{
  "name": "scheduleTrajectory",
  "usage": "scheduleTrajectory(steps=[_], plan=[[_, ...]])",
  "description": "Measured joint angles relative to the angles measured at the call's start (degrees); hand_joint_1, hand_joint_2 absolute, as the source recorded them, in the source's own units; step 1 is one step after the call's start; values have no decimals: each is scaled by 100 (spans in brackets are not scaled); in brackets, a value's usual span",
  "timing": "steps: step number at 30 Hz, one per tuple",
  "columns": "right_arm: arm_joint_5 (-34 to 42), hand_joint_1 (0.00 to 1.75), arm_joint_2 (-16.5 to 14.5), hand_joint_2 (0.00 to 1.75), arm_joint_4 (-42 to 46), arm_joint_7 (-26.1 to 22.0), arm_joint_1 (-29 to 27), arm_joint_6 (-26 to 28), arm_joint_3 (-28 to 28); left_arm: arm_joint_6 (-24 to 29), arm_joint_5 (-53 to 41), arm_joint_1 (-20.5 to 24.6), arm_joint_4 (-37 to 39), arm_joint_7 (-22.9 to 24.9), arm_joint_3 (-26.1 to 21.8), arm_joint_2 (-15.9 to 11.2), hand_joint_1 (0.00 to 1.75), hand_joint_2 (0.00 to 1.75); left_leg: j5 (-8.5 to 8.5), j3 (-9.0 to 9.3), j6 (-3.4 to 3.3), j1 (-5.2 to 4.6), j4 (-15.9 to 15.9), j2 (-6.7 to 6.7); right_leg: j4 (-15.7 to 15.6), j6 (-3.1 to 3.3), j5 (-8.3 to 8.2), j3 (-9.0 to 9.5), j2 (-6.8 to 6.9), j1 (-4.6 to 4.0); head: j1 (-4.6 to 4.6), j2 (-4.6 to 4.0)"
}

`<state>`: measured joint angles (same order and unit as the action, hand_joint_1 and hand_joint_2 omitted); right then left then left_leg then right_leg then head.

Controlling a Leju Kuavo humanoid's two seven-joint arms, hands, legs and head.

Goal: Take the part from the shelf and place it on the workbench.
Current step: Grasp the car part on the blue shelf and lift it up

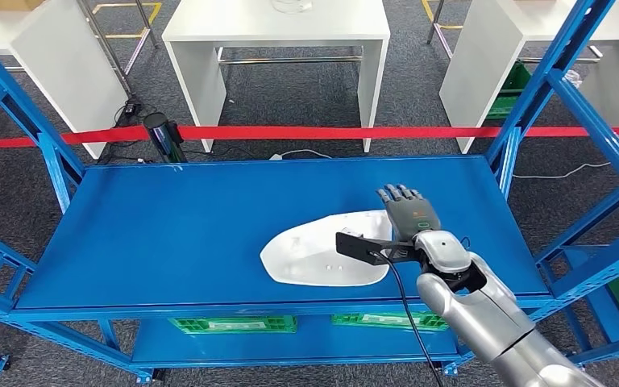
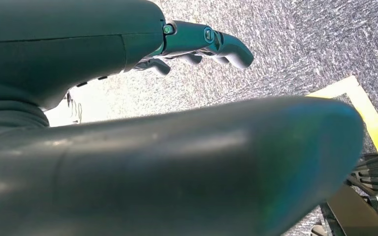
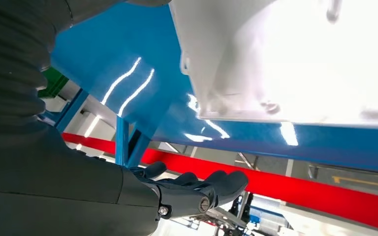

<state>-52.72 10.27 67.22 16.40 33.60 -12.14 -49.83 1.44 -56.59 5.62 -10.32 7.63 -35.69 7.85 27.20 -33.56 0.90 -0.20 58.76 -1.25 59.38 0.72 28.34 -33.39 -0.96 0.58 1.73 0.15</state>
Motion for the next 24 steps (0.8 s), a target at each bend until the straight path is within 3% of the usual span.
scheduleTrajectory(steps=[6, 10, 24], plan=[[60, 0, -16, 175, -190, -113, -55, -61, 67, 0, -5, -1, 0, -11, -4, 0, 0, 0, 0, 1, 0, 0, 0, -2, 0, 0, 0, 3, 0, 0, 0, 0], [87, 174, -49, 175, -290, -185, -210, -49, 162, 0, -30, -2, 0, -62, -4, 0, 0, 0, 0, -1, 0, -1, 1, -4, 0, 0, 0, 4, 2, 1, 0, 0], [174, 175, -107, 175, -526, -279, -354, -31, 416, -65, -86, 2, 0, -75, -4, 2, 0, 0, 0, -1, 0, -1, 1, -4, -1, 0, 0, 3, 1, 1, 0, 0]])
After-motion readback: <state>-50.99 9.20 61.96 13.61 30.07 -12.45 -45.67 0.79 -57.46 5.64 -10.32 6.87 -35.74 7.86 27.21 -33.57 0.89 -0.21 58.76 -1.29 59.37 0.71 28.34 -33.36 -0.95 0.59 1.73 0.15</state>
